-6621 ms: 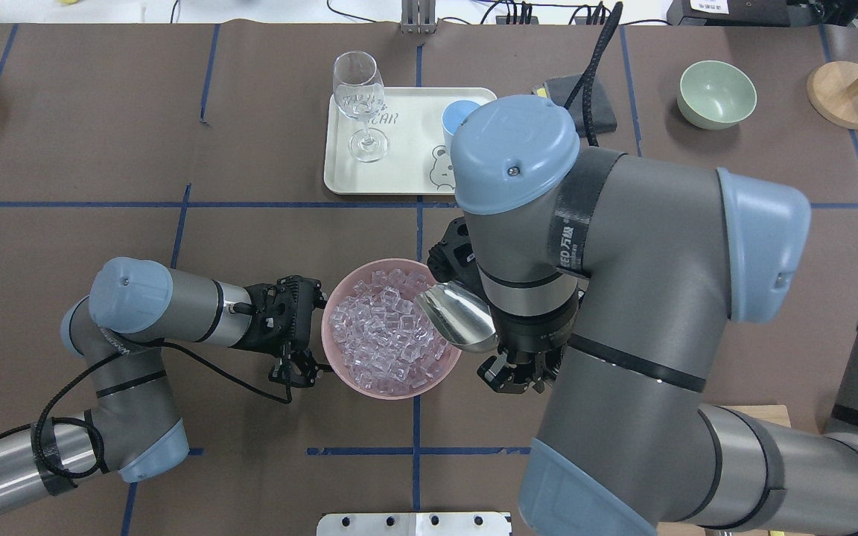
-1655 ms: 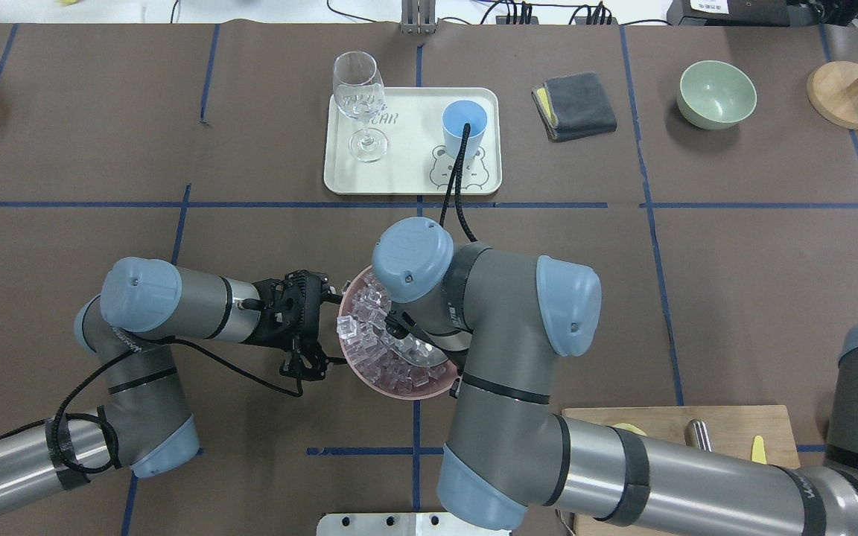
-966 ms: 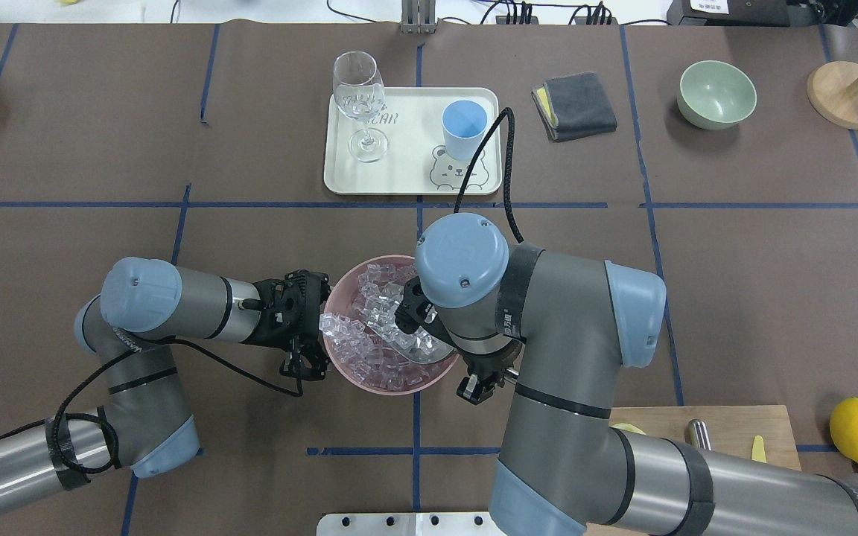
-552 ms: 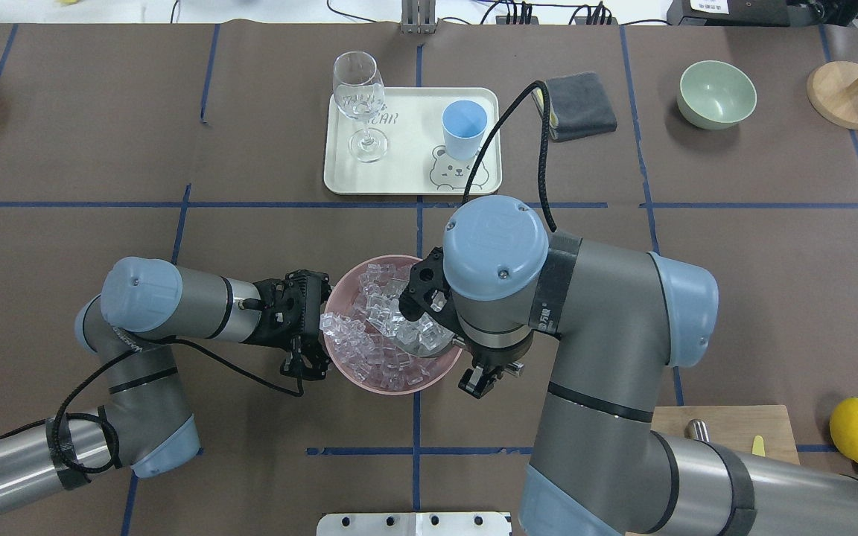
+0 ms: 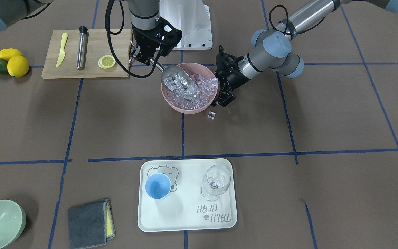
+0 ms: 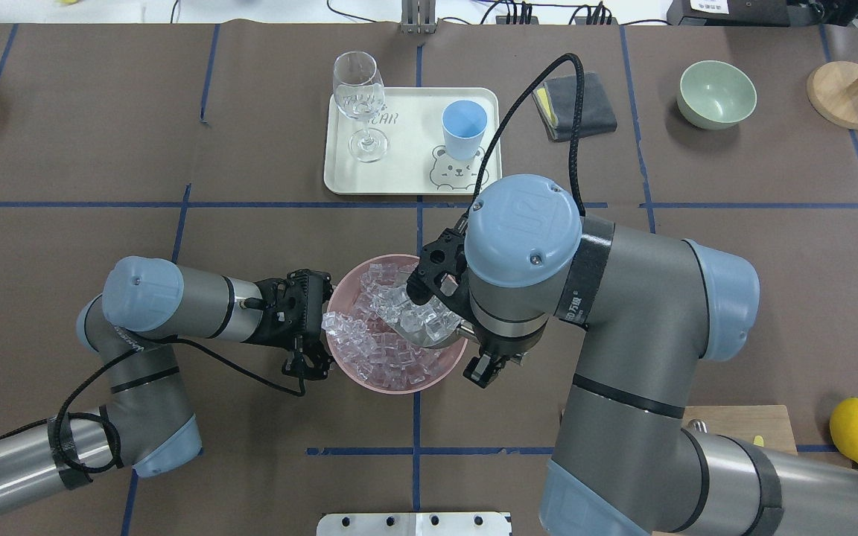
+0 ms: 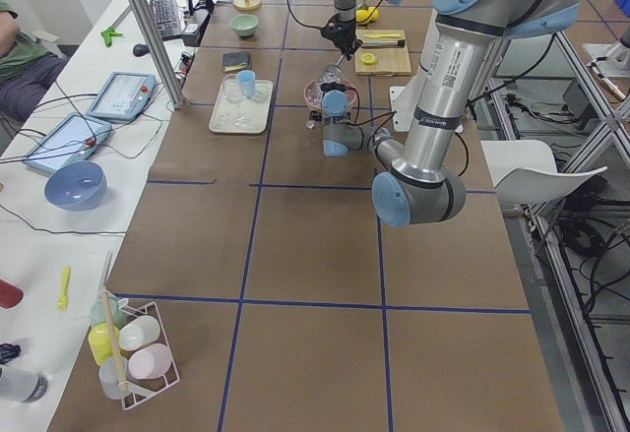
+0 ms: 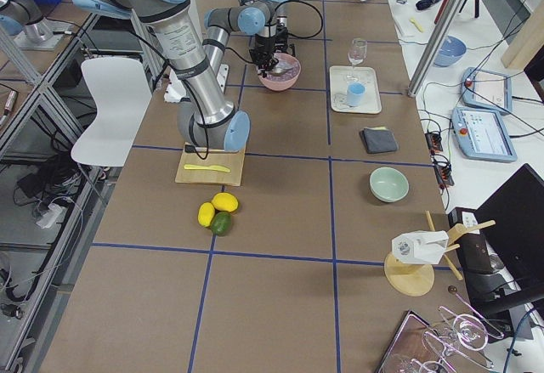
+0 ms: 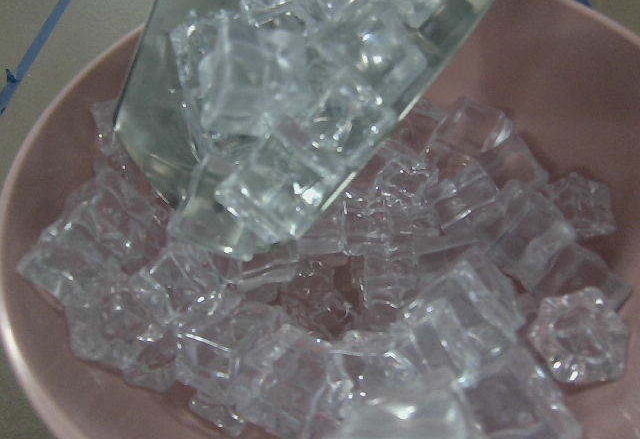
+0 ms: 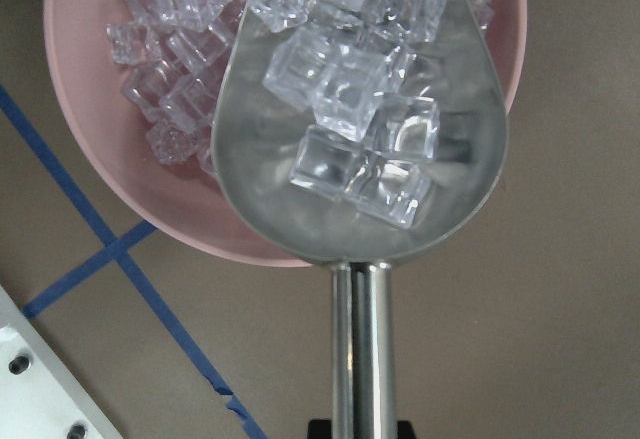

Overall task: Put ice in cup with scoop
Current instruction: 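Dig the scoop into the ice cubes and lift it out with the right gripper, then carry the filled scoop to the blue cup and tip ice into it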

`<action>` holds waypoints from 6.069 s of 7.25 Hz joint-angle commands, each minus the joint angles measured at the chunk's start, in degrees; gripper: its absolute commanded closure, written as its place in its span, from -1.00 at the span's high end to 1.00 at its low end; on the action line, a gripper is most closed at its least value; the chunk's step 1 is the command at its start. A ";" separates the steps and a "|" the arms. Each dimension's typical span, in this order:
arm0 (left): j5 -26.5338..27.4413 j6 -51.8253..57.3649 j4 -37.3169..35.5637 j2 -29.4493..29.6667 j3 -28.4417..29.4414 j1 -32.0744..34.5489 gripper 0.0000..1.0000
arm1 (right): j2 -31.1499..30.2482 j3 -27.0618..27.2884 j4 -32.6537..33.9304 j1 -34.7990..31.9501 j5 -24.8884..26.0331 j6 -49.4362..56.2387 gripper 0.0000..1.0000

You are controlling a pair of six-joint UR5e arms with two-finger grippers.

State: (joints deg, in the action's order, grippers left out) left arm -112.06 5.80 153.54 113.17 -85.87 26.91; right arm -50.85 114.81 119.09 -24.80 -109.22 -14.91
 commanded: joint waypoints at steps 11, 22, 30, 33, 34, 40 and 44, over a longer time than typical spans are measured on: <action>0.00 0.00 0.00 0.03 0.00 0.07 1.00 | -5.89 8.06 -7.50 -1.39 -0.03 -3.63 -1.00; 0.00 -0.09 0.00 0.12 0.00 -0.02 1.00 | -1.56 -0.34 -10.11 -16.67 -7.50 -19.28 -1.00; 0.00 -0.09 0.00 0.21 0.17 -0.02 1.00 | 9.01 -21.47 -7.32 -22.13 -14.00 -17.26 -1.00; 0.00 -0.09 0.00 0.30 0.44 -0.02 1.00 | 14.08 -25.05 0.68 -22.31 -15.67 -12.87 -1.00; 0.00 -0.09 0.00 0.30 0.44 -0.02 1.00 | 15.33 -26.47 1.92 -22.22 -15.67 -11.82 -1.00; 0.00 -0.09 0.09 0.38 0.44 -0.02 1.00 | 17.01 -26.39 7.73 -22.75 -15.67 -7.85 -1.00; 0.00 -0.09 0.09 0.38 0.35 -0.02 1.00 | 16.83 -25.08 7.56 -23.45 -15.67 -7.85 -1.00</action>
State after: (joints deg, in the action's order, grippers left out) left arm -112.06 5.71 153.63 113.55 -85.45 26.89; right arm -33.87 88.98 126.79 -47.87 -124.89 -22.74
